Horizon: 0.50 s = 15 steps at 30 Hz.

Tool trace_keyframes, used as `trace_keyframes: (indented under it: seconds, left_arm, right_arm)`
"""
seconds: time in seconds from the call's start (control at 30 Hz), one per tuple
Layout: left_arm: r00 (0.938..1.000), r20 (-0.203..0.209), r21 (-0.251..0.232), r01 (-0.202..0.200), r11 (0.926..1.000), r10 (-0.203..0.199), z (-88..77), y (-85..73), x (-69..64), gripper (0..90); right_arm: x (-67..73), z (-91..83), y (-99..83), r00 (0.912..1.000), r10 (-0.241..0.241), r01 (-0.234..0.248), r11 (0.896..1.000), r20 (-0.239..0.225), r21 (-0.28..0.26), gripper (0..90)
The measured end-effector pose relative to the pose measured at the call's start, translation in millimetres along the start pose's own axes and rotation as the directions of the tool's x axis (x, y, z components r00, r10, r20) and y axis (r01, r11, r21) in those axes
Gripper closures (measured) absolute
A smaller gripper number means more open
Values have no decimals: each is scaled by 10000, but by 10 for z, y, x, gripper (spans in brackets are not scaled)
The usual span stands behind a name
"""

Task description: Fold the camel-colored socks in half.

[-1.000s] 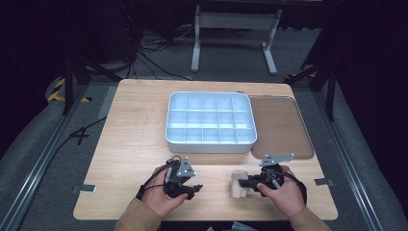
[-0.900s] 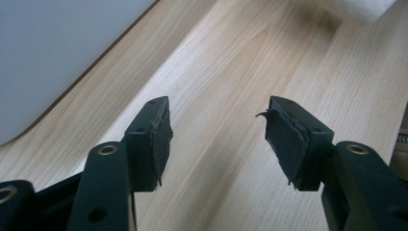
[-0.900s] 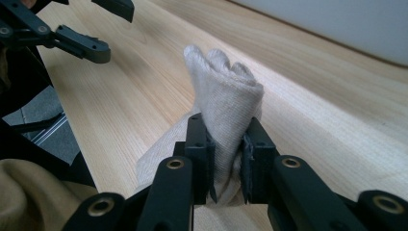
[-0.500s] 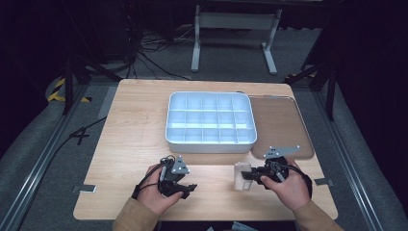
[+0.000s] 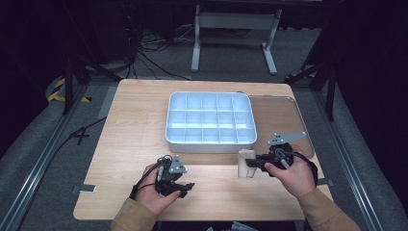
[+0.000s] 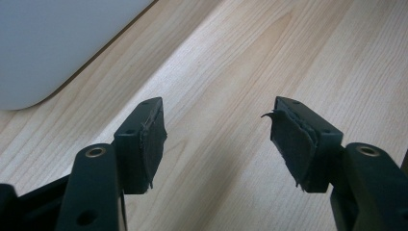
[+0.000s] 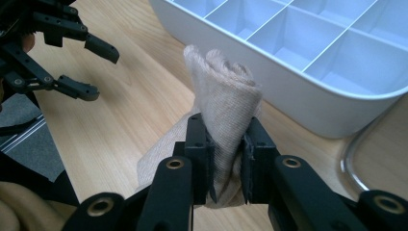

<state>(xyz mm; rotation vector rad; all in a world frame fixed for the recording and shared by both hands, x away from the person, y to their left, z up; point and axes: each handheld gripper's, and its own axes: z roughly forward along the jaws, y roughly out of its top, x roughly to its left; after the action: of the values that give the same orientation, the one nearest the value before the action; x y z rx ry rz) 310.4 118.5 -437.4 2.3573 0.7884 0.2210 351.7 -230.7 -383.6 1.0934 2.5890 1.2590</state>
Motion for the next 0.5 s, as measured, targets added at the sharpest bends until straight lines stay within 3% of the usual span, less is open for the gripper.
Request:
trace_keyframes:
  seconds: [0.5]
  left_arm:
    - [9999,40,6,-96,10000,96,11,5,7,368]
  right_arm:
    - [-164,-136,243,9984,-261,267,9996,509,-106,761]
